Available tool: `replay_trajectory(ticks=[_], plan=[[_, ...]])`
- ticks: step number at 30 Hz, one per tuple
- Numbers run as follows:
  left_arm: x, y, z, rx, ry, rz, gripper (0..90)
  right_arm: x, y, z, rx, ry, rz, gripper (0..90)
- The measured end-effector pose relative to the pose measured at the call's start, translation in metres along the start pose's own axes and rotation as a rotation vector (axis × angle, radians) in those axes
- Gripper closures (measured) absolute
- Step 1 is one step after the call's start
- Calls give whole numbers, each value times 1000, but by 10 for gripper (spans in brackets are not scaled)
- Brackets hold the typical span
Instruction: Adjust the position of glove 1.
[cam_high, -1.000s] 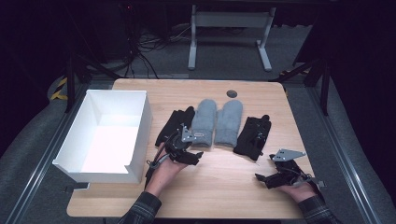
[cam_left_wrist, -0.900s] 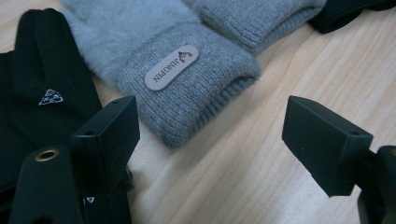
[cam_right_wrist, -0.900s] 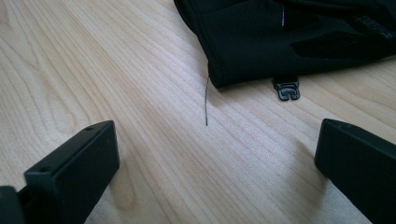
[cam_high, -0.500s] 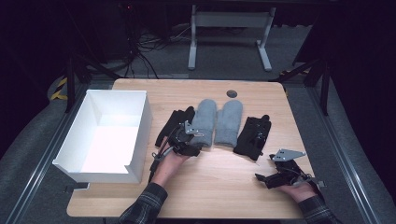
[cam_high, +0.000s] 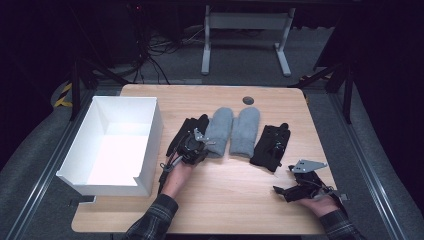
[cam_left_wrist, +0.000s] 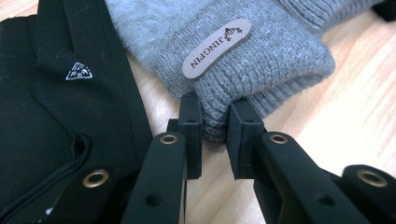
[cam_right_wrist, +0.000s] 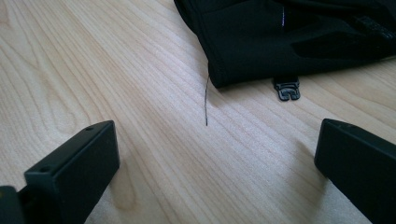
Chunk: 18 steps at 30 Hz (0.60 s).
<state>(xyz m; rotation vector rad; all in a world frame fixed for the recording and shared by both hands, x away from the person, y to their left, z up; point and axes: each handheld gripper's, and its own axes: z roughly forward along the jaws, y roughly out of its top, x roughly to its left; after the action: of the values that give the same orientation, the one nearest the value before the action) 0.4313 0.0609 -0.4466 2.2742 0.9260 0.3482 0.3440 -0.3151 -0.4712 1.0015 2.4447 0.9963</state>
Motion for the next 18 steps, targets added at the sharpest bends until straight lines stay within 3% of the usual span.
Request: replay_trajectory(ticks=[5,18], plan=[[-6,-5,-11,11,12,18,783,0,0,0,1,0,-1,1],[-33,-45,-47,29,-48,17,777,0,0,0,0,0,-1,1]])
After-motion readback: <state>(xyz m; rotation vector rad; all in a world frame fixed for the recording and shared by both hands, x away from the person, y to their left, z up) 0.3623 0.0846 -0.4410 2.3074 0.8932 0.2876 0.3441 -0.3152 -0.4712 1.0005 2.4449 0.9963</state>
